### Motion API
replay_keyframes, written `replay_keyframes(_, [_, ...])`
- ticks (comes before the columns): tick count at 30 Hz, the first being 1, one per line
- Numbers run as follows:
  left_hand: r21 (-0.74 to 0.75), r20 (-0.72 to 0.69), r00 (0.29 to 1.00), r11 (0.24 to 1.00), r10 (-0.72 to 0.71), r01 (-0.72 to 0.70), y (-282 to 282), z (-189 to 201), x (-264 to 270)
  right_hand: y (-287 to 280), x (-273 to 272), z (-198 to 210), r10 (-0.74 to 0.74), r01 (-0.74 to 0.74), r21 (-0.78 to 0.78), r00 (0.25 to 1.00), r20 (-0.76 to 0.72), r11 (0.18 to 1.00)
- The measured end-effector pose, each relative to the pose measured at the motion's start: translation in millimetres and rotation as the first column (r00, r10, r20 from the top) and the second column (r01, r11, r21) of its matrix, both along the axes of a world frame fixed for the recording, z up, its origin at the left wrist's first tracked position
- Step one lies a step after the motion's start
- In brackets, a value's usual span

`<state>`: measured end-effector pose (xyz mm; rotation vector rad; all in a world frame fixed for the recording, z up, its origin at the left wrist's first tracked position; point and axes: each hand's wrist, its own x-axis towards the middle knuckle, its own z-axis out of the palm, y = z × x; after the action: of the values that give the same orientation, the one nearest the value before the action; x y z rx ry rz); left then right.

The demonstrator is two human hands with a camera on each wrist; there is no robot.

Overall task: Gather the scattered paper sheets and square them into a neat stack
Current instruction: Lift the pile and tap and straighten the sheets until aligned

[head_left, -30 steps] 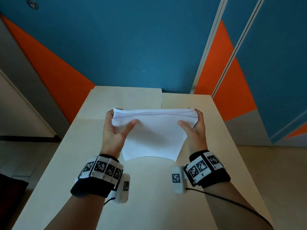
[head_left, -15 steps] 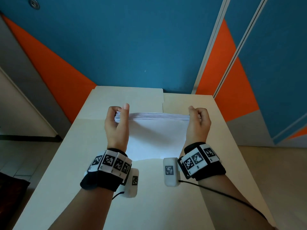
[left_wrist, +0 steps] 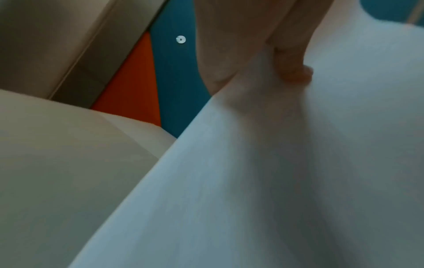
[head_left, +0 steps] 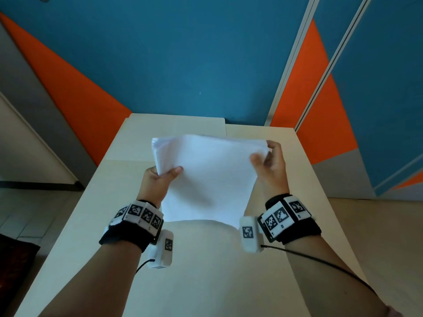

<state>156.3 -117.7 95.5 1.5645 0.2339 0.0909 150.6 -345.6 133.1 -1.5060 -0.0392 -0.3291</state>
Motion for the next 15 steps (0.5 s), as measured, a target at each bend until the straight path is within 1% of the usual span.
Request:
replay_keyframes(2, [-0.063, 0.029, 0.998, 0.997, 0.056, -0.054, 4, 8, 5, -6, -4, -15, 0.144, -0.158, -0.089, 0.979, -0.143, 0.983])
replay_keyframes(4, [-0.136, 0.041, 0.995, 0.987, 0.093, -0.087, 8, 16, 11, -7, -10, -30, 0.216, -0.282, -0.194, 0.928, -0.304, 0.940])
replay_keyframes(5, [-0.155, 0.045, 0.993, 0.983, 0.105, -0.097, 11, 18, 13, -6, -13, -36, 0.227, -0.319, -0.219, 0.905, -0.360, 0.922])
replay_keyframes(7, [-0.162, 0.039, 0.995, 0.983, 0.090, -0.083, 13, 22, 16, -4, -15, -47, 0.190, -0.303, -0.238, 0.895, -0.403, 0.923])
replay_keyframes(10, [-0.168, 0.013, 0.999, 0.985, -0.036, 0.038, 22, 19, 19, 2, -12, -50, 0.124, -0.199, -0.168, 0.919, -0.374, 0.965])
replay_keyframes(13, [-0.191, -0.062, 0.986, 0.972, -0.154, 0.139, 30, 1, 16, 9, -5, -51, 0.096, -0.154, -0.132, 0.926, -0.365, 0.979])
replay_keyframes(15, [-0.179, -0.128, 0.977, 0.973, -0.168, 0.144, 32, -16, 12, 16, 0, -51, 0.061, -0.123, -0.142, 0.923, -0.381, 0.982])
